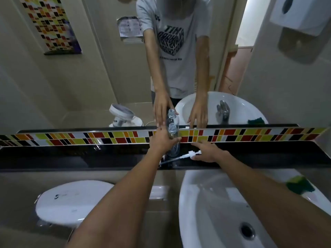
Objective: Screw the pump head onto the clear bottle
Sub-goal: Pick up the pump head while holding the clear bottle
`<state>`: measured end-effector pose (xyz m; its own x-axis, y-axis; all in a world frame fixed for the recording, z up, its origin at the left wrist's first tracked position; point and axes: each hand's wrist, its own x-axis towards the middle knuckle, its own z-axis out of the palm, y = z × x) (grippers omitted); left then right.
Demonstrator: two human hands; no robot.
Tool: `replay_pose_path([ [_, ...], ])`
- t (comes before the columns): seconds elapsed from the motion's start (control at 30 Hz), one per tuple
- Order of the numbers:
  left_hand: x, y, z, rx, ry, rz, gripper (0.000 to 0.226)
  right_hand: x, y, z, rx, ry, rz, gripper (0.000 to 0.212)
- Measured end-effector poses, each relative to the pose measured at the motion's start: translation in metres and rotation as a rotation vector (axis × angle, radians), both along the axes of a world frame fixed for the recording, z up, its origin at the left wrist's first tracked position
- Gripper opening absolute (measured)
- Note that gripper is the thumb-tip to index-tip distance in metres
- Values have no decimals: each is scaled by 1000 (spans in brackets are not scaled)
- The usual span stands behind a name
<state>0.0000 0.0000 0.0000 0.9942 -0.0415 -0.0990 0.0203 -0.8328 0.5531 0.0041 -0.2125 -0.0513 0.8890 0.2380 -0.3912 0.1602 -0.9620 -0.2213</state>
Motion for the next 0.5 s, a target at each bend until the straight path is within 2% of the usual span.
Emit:
replay_pose_path([
  [0.17, 4, 0, -11, -211, -3, 56, 66, 3, 5, -16, 79, -70, 12, 66],
  [0.33, 10, 8, -15, -223, 0, 20, 72, 2, 1, -25, 172, -108, -10, 46],
  [0.5, 15, 9, -16, -250, 19, 21, 70, 8, -16, -12, 326, 18, -94, 43],
])
